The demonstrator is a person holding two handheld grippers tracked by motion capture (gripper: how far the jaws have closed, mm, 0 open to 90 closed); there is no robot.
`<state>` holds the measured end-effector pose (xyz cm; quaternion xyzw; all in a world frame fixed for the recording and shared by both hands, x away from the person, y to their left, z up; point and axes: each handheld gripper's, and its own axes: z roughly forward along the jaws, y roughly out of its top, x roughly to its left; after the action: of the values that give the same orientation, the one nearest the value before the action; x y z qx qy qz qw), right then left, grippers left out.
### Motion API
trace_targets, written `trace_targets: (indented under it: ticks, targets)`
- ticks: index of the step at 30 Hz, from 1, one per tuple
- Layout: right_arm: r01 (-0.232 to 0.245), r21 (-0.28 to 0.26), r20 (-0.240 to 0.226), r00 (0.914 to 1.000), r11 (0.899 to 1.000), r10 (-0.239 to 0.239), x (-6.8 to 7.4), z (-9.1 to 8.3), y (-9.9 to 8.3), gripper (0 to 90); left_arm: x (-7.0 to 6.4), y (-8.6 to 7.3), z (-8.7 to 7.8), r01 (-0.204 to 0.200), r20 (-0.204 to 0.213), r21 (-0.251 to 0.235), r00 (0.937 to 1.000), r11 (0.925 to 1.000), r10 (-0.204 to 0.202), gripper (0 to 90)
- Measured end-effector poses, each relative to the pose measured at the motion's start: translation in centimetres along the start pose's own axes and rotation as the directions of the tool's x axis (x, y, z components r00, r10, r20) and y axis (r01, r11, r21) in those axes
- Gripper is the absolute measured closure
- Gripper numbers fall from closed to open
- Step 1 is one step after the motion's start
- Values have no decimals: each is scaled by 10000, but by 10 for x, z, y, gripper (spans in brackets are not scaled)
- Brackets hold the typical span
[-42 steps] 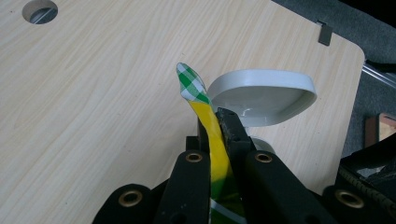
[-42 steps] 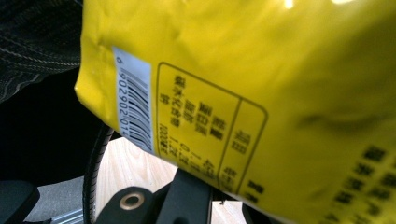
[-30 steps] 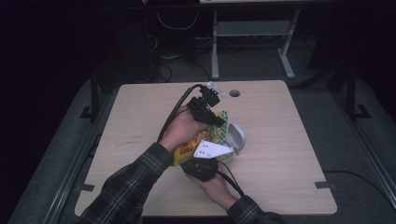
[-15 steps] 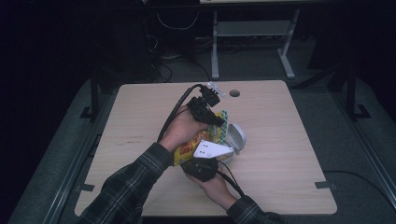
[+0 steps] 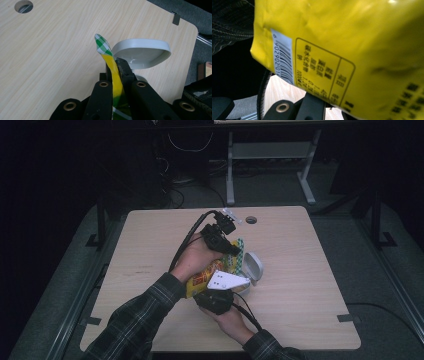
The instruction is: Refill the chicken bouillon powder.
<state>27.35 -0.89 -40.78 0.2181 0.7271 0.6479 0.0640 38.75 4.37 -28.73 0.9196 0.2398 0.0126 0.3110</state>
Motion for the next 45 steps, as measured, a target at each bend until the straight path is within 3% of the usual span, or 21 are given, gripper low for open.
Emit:
trace_targets:
  ticks: [9,29,45]
  targets:
    - [186,77,-14,9998,9998,-186,1,0,0,900,0,-2,-3,51,127,-127,9999,9999,-49,896]
    - [31,312,-30,10000,9995,-30,-4,1,-5,900,-1,-9,-20,224,990,-704,9950,9973,-154,899]
    - [-128,654,236,9997,9978,113,-7,3,-10,900,6,-27,-50,252,1577,-1669,9875,9856,14,900]
